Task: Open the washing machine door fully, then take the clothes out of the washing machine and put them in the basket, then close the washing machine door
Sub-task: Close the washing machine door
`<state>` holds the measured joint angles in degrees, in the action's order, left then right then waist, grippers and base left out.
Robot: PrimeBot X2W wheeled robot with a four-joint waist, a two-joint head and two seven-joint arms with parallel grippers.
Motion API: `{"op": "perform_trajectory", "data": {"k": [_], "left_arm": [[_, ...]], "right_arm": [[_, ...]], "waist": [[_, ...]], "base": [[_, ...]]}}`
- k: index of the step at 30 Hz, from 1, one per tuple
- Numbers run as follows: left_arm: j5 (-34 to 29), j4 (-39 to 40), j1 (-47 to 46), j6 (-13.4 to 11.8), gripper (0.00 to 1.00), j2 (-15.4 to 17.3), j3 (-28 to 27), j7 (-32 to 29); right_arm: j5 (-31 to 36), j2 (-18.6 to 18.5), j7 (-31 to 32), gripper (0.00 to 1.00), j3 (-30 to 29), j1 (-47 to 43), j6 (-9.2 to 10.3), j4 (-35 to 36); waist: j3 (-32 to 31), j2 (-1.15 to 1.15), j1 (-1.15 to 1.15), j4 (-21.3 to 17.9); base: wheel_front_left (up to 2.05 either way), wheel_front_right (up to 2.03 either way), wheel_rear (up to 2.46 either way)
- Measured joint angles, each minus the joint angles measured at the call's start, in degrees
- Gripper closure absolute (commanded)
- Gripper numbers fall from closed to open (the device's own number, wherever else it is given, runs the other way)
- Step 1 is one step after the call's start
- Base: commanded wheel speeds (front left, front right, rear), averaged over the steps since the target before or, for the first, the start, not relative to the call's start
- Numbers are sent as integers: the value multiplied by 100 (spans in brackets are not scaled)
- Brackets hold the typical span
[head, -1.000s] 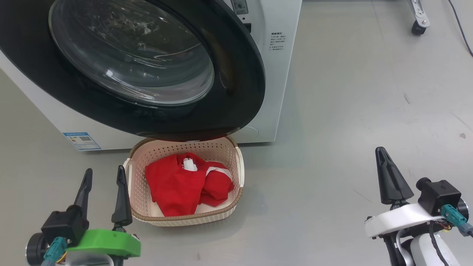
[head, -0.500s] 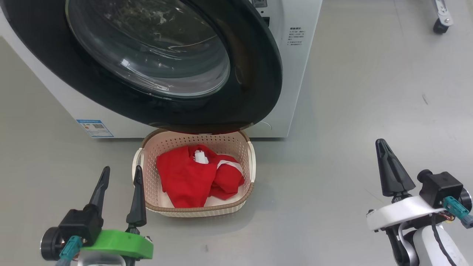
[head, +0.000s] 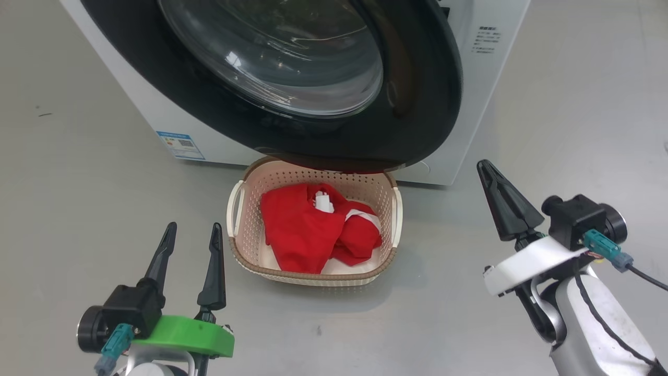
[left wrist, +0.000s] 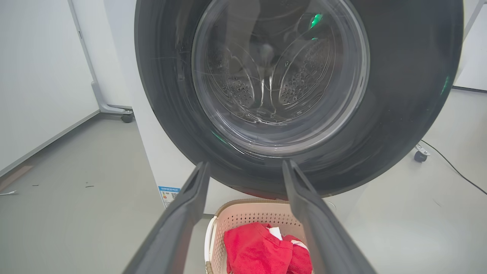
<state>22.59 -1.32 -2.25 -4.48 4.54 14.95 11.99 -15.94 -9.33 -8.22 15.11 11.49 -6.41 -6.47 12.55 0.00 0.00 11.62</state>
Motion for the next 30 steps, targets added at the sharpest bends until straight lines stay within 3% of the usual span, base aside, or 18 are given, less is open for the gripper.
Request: {"op": "perform_trajectory", "data": {"k": [18, 30], "left_arm": [[80, -129, -243, 31, 0, -144, 181, 119], [86, -172, -338, 29, 0, -167, 189, 176]], "right_arm": [[33, -192, 448, 100, 103, 1238, -9, -287], [-168, -298, 549, 100, -133, 1805, -57, -673]], "waist": [[360, 0, 0, 874], [556, 0, 0, 1081]], "base": [[0, 0, 0], [0, 0, 0]]}}
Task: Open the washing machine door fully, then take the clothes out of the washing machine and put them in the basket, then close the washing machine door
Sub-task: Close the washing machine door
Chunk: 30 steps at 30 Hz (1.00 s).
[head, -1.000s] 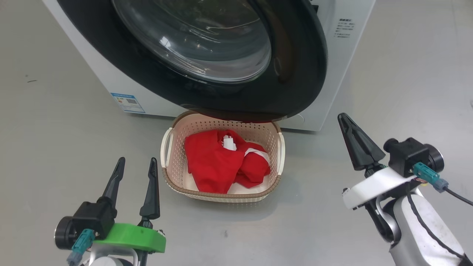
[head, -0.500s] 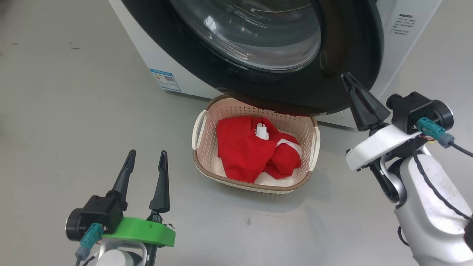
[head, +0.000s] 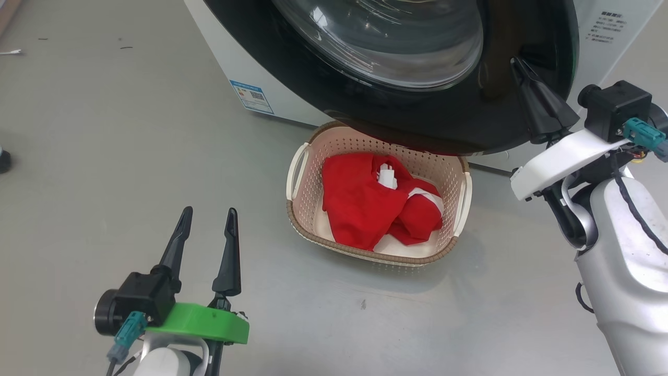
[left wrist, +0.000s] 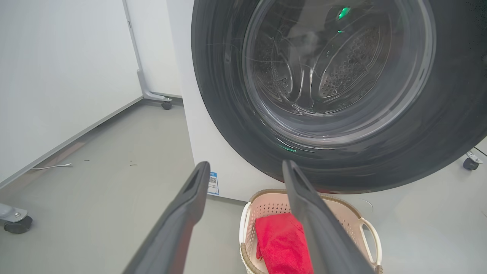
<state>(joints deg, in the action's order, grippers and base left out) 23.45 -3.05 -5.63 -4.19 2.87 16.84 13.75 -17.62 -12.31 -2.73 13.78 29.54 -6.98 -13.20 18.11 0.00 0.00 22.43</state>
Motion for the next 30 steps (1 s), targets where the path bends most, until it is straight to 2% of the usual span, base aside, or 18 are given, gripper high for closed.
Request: {"op": "perform_trajectory", "data": {"k": [9, 20, 30], "left_arm": [[0, -40, -24, 0, 0, -11, 73, 2], [9, -51, -147, 3, 0, -30, 254, 52], [25, -74, -151, 2, 0, -40, 280, 53]], "right_arm": [[-75, -44, 1, 100, -130, 309, -1, -341], [-91, -397, 91, 100, -386, 1006, -1, -862], [-103, -356, -41, 100, -570, 1421, 5, -1279]], "waist": [[36, 0, 0, 41], [189, 0, 0, 254], [287, 0, 0, 354]], "base": [[0, 0, 0], [0, 0, 0], [0, 0, 0]]}}
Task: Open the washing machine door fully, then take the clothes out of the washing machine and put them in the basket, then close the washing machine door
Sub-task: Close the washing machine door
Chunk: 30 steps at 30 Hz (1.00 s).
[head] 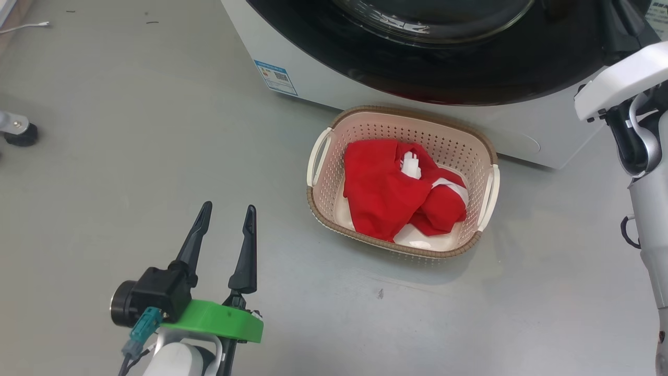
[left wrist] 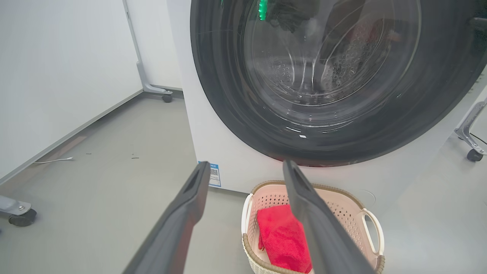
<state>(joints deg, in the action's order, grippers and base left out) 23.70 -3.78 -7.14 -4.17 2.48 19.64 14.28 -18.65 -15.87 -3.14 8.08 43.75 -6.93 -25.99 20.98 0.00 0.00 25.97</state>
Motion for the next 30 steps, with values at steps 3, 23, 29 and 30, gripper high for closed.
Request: {"op": "perform_trajectory", "data": {"k": [3, 23, 29, 30], "left_arm": [[0, -3, -11, -1, 0, -2, 15, 0], [-65, 29, -163, -15, 0, -13, -110, 10], [-107, 30, -165, -36, 0, -14, -151, 11], [-112, 32, -165, -44, 0, -14, -175, 12]], "right_arm": [[-46, 21, -75, 100, -12, 70, 0, -107], [-41, 216, -681, 100, 592, -11, -4, -454], [-58, 245, -851, 100, 615, -259, -4, -436], [-59, 252, -889, 100, 624, -313, -4, -426]], "waist": [[19, 0, 0, -5], [-92, 0, 0, -366], [-151, 0, 0, -524], [-162, 0, 0, -559]], "base": [[0, 0, 0], [0, 0, 0], [0, 0, 0], [0, 0, 0]]}}
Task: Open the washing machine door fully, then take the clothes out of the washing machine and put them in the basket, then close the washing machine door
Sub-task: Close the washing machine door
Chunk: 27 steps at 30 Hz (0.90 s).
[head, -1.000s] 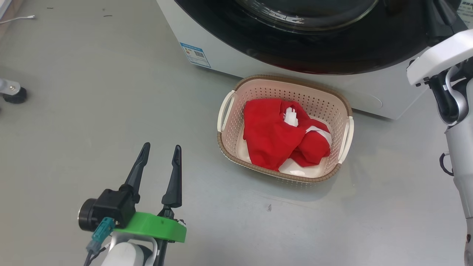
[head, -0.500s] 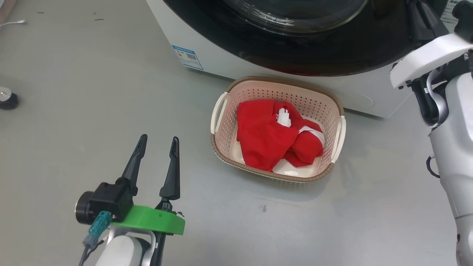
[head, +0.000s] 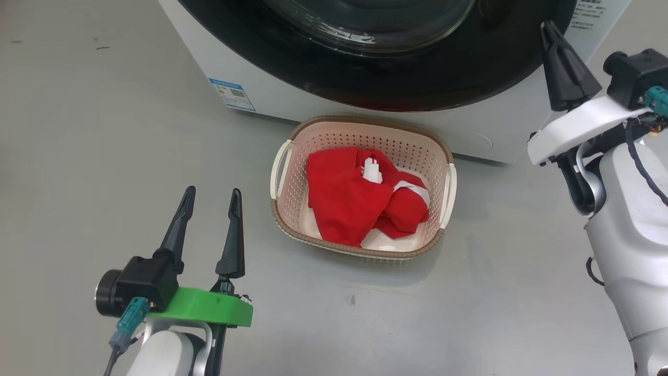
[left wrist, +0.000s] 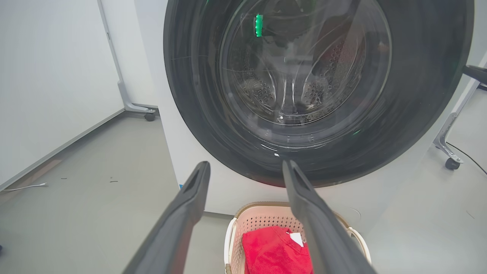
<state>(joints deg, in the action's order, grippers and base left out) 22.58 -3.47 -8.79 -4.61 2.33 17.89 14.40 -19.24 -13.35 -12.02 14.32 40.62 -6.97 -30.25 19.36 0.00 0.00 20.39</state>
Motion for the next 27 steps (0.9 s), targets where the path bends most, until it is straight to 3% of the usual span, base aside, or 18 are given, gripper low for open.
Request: {"op": "perform_trajectory", "data": {"k": [8, 9, 10, 11, 13, 14, 15, 27], "left_arm": [[-102, -4, 0, -21, 0, 8, -85, 3], [-103, -19, 1, -22, 0, 18, -92, 3], [-103, -19, 1, -22, 0, 18, -92, 3], [-103, -27, 1, -22, 0, 21, -97, 3], [-112, -54, 1, -21, 0, 26, -96, 3], [-119, -70, 0, -21, 0, 26, -91, 3], [-138, -88, 0, -21, 0, 30, -91, 3], [-211, -363, 13, -12, 0, 66, -74, 3]], "right_arm": [[-60, 49, -136, 100, 21, -504, -1, 68], [-78, 75, -149, 92, 29, -595, -1, 126], [-78, 75, -149, 92, 29, -595, -1, 126], [-81, 83, -151, 70, 35, -635, -1, 145], [-90, 92, -193, 51, 36, -739, -1, 186], [-97, 94, -193, 22, 29, -799, -1, 200], [-99, 100, -194, 0, 21, -860, -1, 211], [-193, 277, -212, 0, -187, -1655, 63, 385]], "waist": [[-100, 0, 0, -321], [-125, 0, 0, -415], [-125, 0, 0, -415], [-139, 0, 0, -462], [-169, 0, 0, -560], [-186, 0, 0, -609], [-205, 0, 0, -656], [-572, 0, 0, -1140]], "base": [[0, 0, 0], [0, 0, 0], [0, 0, 0], [0, 0, 0], [0, 0, 0], [0, 0, 0], [0, 0, 0], [0, 0, 0]]}}
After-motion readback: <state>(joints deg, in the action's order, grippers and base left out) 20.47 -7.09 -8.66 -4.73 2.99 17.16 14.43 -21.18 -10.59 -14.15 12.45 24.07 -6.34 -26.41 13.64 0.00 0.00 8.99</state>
